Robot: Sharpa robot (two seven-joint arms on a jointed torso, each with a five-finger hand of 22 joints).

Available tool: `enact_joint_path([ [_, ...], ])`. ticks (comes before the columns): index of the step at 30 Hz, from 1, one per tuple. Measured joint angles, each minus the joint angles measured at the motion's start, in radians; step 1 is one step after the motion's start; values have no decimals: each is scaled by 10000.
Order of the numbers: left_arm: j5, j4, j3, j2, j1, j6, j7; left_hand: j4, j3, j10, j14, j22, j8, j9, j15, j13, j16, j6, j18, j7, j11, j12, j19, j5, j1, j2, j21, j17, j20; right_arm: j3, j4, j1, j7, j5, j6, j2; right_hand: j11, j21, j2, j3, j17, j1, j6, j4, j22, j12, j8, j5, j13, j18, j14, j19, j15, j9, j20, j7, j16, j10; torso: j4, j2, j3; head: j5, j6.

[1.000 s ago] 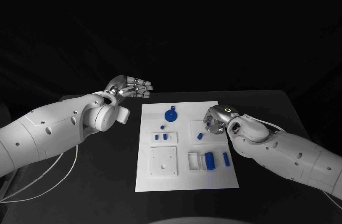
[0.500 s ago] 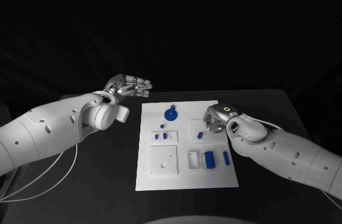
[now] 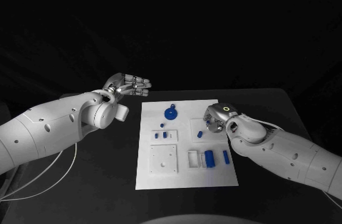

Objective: Assemble the parts on the task board

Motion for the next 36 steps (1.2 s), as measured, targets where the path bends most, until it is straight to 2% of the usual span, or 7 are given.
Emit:
enact_joint_path([
  [15,-5,-61,0,-22,0,1,-6,56,-56,0,-34,-103,0,0,34,1,0,3,1,3,-1,0,-1,0,0,0,0,1,0,-27,78,-31,-213,-310,2,-25,-21,0,0,-28,-2,0,79,-27,21,-11,0,-13,9,-6,-36,-1,-35,-1,1,-7,0,20,-4,-5,1,-29,-23],
  [19,-5,-76,0,-26,0,2,-8,58,-58,1,-33,-117,0,0,34,1,0,3,1,3,0,0,-1,0,0,0,0,1,0,-27,92,-37,-257,-344,0,-28,-106,0,96,-28,-2,15,300,-26,53,-38,-3,-201,8,-76,-17,-19,-55,19,-88,-46,-1,224,-3,-5,2,-35,-24],
  [22,-5,-82,0,-26,1,3,-9,58,-58,1,-34,-127,0,1,33,1,0,3,1,4,0,0,-1,0,0,0,0,2,0,-27,105,-44,-299,-372,-13,-28,-179,1,230,2,-3,13,537,-58,87,-36,-35,-525,8,-115,-38,1,-143,72,-109,-107,-4,513,-2,-5,2,-36,-25],
  [23,-5,-83,0,-26,1,3,-9,58,-58,1,-33,-127,0,1,33,1,0,3,1,3,-1,0,-1,0,0,0,0,2,0,-27,112,-49,-319,-385,-21,-29,-194,1,299,41,-3,61,589,-99,103,-35,-37,-791,8,-158,-38,-11,-143,95,-121,-146,-9,605,-2,-5,2,-40,-31],
  [26,-5,-86,0,-25,1,5,-10,71,-71,1,-33,-133,0,0,33,1,0,3,1,3,-1,0,-1,0,0,0,0,2,0,-28,132,-62,-370,-426,-46,-28,-146,1,399,79,-4,161,655,-140,111,-29,-55,-1149,9,-252,-2,-16,-179,159,-199,-152,-9,680,-2,-5,1,-53,-37],
  [34,-5,-115,0,-22,0,9,-10,98,-98,1,-34,-162,0,1,33,1,0,3,1,4,-1,0,-1,0,0,0,40,2,0,-45,204,-100,-529,-560,-151,-45,-107,329,461,41,15,227,734,-178,257,-14,-21,-1166,10,-381,2,-1,-285,300,-288,-232,-14,720,0,-4,0,-67,-50],
  [36,-5,-134,0,-22,0,10,-10,98,-98,1,-34,-162,0,0,34,1,0,3,2,3,-1,0,-1,0,0,0,40,2,0,-51,234,-114,-570,-595,-187,-66,-160,372,461,41,24,228,743,-178,291,-14,-21,-1166,10,-384,20,-1,-301,324,-288,-241,-50,774,0,-4,-1,-65,-53],
])
